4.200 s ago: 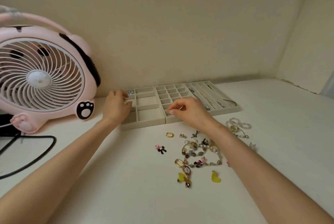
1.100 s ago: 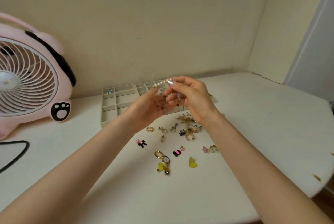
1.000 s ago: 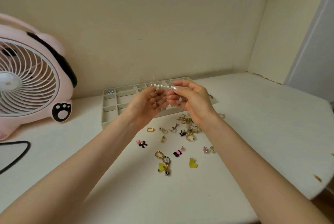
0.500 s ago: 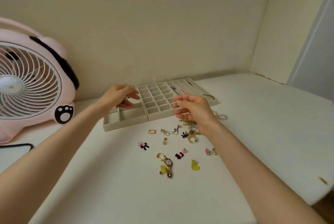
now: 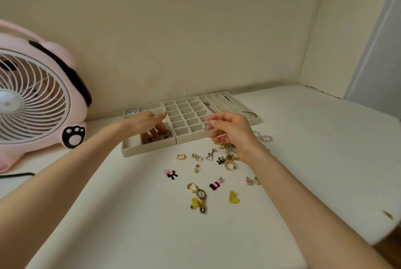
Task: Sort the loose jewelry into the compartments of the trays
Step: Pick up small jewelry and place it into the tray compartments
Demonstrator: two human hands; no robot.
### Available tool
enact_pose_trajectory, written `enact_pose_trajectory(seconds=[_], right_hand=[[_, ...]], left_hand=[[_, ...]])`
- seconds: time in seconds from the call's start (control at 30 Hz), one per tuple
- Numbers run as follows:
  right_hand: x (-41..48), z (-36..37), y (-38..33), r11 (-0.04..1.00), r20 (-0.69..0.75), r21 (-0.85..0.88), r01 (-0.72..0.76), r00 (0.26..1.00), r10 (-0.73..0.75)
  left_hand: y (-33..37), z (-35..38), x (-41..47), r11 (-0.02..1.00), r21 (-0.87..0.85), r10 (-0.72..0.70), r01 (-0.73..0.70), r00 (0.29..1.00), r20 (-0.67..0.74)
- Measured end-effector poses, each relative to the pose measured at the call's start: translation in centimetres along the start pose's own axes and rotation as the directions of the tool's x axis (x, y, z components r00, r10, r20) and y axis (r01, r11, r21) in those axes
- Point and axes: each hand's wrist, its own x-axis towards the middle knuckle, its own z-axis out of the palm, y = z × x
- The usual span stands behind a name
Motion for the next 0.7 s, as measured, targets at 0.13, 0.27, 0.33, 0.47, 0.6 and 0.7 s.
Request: enact_pose_trajectory(seconds=[0.13,0.27,0.33,0.47,0.6,0.7], right_hand=[[0.0,0.0,-0.1,1.0,-0.002,0.001,0.004,1.0,-0.004],[-0.1,-0.1,-0.5,1.0,-0.003,-0.001,0.021,1.0,-0.021],[-0.1,-0.5,-0.9,0.999,-0.011,-0.013,0.035,0.999,-0.036],[0.1,-1.8,-1.9,0.992,-0.038,-0.118,0.041,0.998,-0.045],[0.5,-4.5,-1.9,0.927,-0.087,-0.374,-0.018,0.996,-0.015],[0.9,-6.9,-1.2,0.843,-0.18,-0.53,-0.09,0.984,-0.008]], left_hand=[[-0.6,0.0,0.3,0.998,-0.061,0.024,-0.024,1.0,-0.014],[-0.3,0.3,0.1,0.981,0.074,0.19,-0.178,0.959,-0.212],[0.8,0.8,-0.3,0.958,0.056,0.285,-0.281,0.921,-0.267],[3.4,2.7,-1.6,0.907,0.099,0.421,-0.41,0.868,-0.264],[5.1,4.9,-2.4,0.857,0.13,0.515,-0.499,0.83,-0.214],[6.4,6.3,-2.6,0.829,0.111,0.559,-0.548,0.807,-0.19]])
